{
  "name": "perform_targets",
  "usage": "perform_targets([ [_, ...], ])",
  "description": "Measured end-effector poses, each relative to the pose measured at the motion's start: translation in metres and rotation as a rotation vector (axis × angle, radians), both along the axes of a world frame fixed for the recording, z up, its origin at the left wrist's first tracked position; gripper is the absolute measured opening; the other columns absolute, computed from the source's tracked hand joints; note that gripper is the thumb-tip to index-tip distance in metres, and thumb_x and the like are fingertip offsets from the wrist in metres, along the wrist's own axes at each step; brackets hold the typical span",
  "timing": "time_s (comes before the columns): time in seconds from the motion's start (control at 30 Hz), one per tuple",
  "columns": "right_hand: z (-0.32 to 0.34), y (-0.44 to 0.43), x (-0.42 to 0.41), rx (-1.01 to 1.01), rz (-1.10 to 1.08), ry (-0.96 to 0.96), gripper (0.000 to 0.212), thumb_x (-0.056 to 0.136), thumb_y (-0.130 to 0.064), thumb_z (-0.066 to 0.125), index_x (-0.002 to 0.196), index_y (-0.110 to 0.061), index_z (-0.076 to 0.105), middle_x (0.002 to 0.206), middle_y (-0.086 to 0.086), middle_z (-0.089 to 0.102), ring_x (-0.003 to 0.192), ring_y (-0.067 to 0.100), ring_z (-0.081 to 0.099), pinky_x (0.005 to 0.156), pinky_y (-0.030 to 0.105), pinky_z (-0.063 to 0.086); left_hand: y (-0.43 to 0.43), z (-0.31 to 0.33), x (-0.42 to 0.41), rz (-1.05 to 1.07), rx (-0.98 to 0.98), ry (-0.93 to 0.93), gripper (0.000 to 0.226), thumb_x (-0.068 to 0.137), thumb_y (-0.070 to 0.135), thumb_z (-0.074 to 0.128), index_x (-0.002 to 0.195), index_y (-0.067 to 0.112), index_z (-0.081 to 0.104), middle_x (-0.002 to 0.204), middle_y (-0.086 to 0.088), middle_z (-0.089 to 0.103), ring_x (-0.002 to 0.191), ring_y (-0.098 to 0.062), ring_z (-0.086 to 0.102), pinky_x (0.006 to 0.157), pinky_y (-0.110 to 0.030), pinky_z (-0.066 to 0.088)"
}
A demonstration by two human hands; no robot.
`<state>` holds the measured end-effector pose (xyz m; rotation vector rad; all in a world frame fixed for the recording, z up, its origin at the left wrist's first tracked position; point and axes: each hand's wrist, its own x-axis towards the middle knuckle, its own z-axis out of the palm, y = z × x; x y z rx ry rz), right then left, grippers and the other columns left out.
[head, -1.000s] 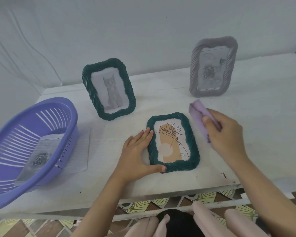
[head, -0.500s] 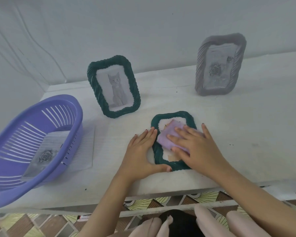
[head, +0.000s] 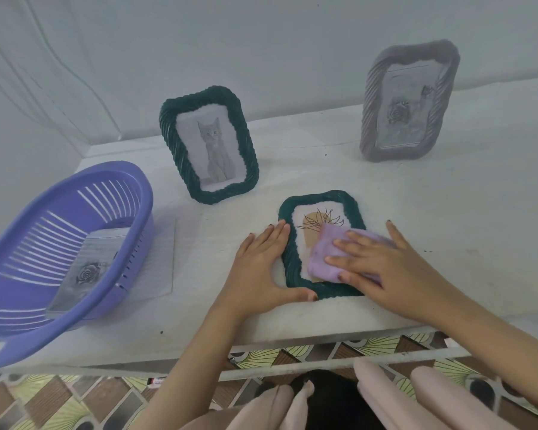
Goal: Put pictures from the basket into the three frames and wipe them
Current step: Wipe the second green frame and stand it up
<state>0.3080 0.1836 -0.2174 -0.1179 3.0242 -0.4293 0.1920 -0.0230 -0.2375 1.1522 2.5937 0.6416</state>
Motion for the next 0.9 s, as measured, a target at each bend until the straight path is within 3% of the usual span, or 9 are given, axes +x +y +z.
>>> perform_targets([
  [0.1,0.001,0.007,-0.02,0.092,-0.086,0.028,0.068,0.082,-0.064,-0.002,0.138,-0.046,0.031,0.15,-0.018,0.022,0.142,0.004,0.011,0.112,0.048,-0.009,0.0,-0.001,0.0,-0.003,0.002,-0.006,0.12,0.05,0.085,0.047,0.147,0.028,0.005,0.148,0.023,-0.006,0.14,0.004,-0.002,0.116,-0.029,-0.005],
  [0.23,-0.008,0.005,-0.062,0.146,-0.197,0.025,0.049,0.096,-0.052,0.014,0.144,-0.044,0.01,0.157,-0.008,0.009,0.145,0.014,0.0,0.112,0.053,-0.007,0.001,0.0,0.0,-0.002,0.002,-0.001,0.121,0.05,0.085,0.048,0.147,0.026,0.005,0.148,0.022,-0.006,0.14,0.004,-0.002,0.116,-0.03,-0.005],
  [0.57,-0.004,-0.006,-0.008,-0.013,0.08,-0.021,0.054,0.086,-0.064,0.005,0.134,-0.055,0.026,0.147,-0.026,0.004,0.141,0.001,-0.005,0.11,0.041,-0.018,0.0,-0.001,0.0,0.002,0.002,0.019,0.119,0.051,0.084,0.047,0.147,0.027,0.006,0.149,0.021,-0.004,0.139,0.005,-0.001,0.115,-0.026,-0.005],
  [0.7,-0.004,0.007,-0.022,0.052,-0.032,0.008,0.057,0.083,-0.065,0.0,0.134,-0.055,0.022,0.149,-0.023,0.01,0.139,-0.001,0.003,0.111,0.05,-0.013,0.0,-0.001,0.001,-0.004,0.006,0.003,0.118,0.051,0.084,0.047,0.147,0.028,0.005,0.149,0.022,-0.005,0.14,0.004,-0.001,0.116,-0.028,-0.005],
  [0.8,-0.004,0.01,-0.053,0.096,-0.176,0.037,0.048,0.093,-0.056,0.013,0.138,-0.049,0.026,0.155,-0.012,0.016,0.144,0.01,0.007,0.112,0.055,-0.007,0.001,0.0,0.001,0.003,0.01,-0.004,0.118,0.051,0.084,0.047,0.147,0.029,0.004,0.148,0.023,-0.005,0.14,0.005,-0.002,0.116,-0.029,-0.005],
  [0.9,-0.004,-0.005,-0.064,0.012,-0.193,0.04,0.042,0.098,-0.047,0.023,0.139,-0.043,0.032,0.154,-0.009,0.019,0.145,0.014,0.005,0.113,0.052,-0.008,0.001,-0.001,0.001,0.009,0.012,0.006,0.119,0.05,0.084,0.047,0.147,0.028,0.006,0.148,0.023,-0.005,0.139,0.005,-0.002,0.116,-0.029,-0.004],
])
